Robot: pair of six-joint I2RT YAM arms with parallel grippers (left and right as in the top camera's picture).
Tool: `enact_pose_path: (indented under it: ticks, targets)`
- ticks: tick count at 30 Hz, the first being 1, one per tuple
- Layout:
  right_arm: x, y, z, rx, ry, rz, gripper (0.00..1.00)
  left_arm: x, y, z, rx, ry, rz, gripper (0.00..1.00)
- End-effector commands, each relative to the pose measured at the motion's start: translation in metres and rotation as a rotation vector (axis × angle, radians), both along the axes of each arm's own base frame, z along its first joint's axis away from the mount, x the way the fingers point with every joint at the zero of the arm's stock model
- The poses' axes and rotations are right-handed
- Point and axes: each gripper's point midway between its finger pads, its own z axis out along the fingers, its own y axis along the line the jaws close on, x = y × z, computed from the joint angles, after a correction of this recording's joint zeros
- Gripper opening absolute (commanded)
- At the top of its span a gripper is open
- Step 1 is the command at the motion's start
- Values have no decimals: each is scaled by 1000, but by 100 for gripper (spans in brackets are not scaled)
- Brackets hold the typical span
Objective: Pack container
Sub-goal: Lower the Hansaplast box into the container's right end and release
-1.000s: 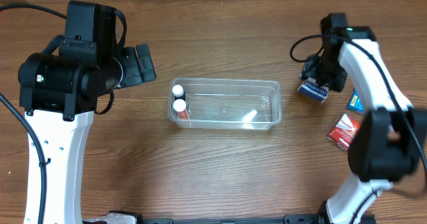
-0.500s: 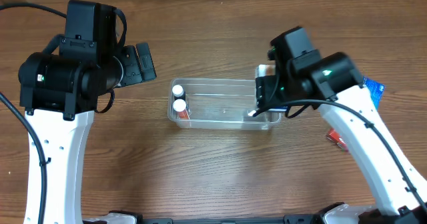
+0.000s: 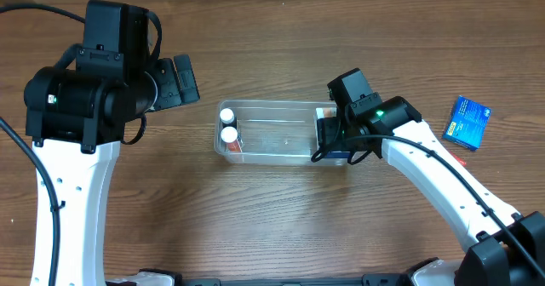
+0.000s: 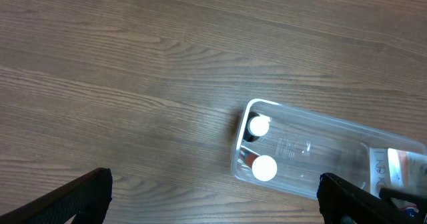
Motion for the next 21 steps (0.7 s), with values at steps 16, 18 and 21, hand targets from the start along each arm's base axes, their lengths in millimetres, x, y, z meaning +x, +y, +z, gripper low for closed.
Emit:
enact_pose_path:
  ticks: [16,18,21]
  targets:
    - [13,-1,-38,-66,36,-7,79,1,1,-4,5,15,-4,100]
    - [17,0,-36,-62,18,-10,98,1,1,-4,5,15,-4,100]
    - [24,2,-24,-58,-5,-12,99,1,1,-4,5,15,-4,100]
